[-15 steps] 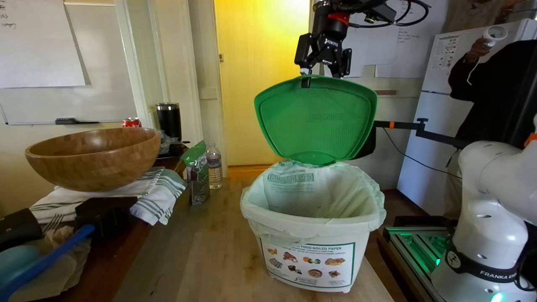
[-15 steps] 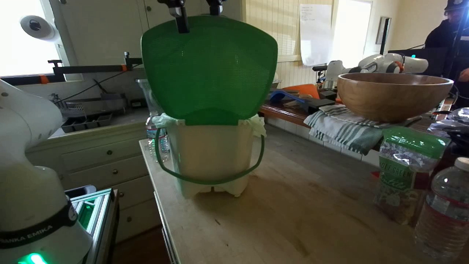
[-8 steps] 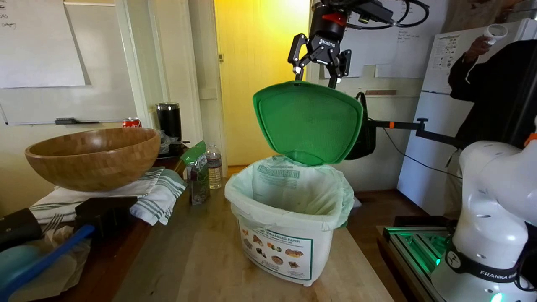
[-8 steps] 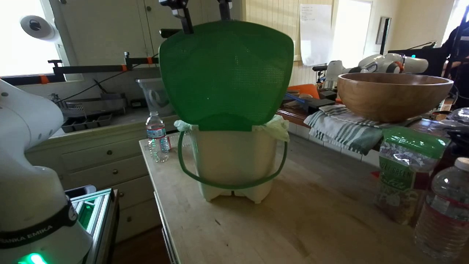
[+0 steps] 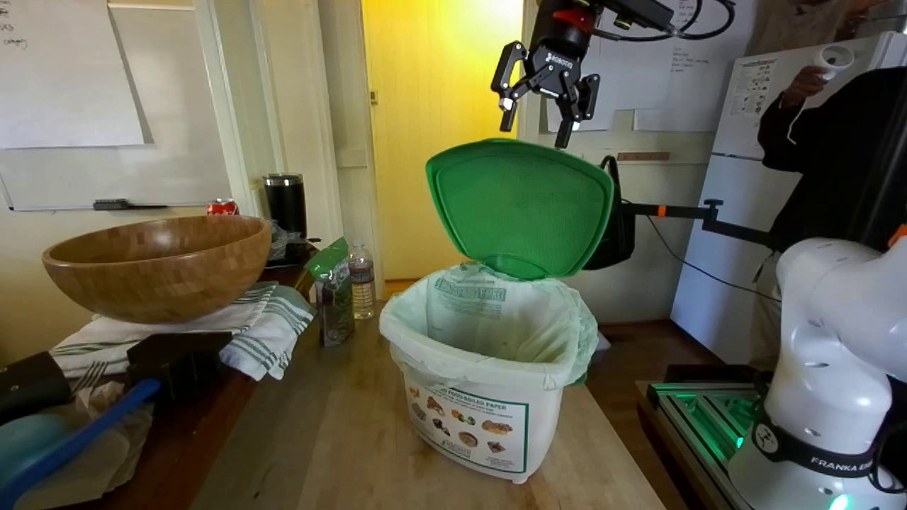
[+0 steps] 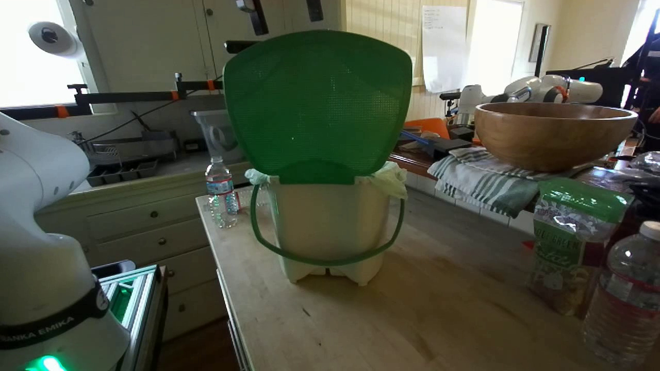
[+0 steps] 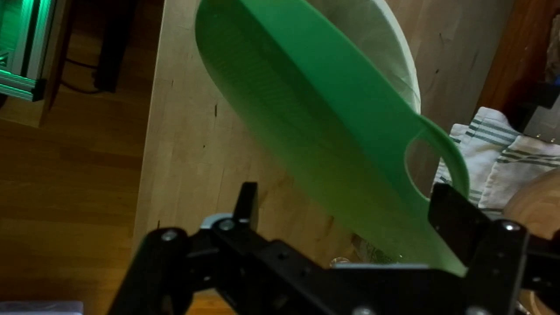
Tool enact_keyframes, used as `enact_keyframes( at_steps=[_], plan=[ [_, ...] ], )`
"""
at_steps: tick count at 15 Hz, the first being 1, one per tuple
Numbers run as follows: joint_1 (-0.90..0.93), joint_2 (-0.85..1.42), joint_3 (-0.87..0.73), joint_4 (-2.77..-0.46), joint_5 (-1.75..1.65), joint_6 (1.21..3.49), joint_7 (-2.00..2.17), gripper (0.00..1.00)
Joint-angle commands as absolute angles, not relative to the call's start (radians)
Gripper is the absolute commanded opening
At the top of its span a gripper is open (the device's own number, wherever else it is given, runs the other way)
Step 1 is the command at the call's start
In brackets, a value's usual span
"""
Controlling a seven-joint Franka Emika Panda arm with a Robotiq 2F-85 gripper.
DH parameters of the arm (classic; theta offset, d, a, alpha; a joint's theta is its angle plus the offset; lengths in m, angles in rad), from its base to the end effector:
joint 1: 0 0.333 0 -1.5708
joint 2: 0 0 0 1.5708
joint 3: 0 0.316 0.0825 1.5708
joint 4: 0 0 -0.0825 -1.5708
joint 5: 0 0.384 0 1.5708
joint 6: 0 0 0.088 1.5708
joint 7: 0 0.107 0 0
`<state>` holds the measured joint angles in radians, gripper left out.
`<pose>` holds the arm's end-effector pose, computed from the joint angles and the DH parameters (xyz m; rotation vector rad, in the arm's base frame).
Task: Open the lid of the bin
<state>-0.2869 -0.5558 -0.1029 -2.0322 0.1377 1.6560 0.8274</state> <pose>0.3559 -0.1451 0.6740 -2.3957 1.6498 -0.1893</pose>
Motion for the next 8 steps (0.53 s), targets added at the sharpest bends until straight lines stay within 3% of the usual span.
enact_keyframes(
  at_steps=[1,8],
  plan=[
    [-0.296,-0.579,-0.104,-2.061,0.139,1.673,0.835,1.00],
    [-0.292,-0.602,-0.116,-2.067,0.153,1.682,0.803,1.00]
  ],
)
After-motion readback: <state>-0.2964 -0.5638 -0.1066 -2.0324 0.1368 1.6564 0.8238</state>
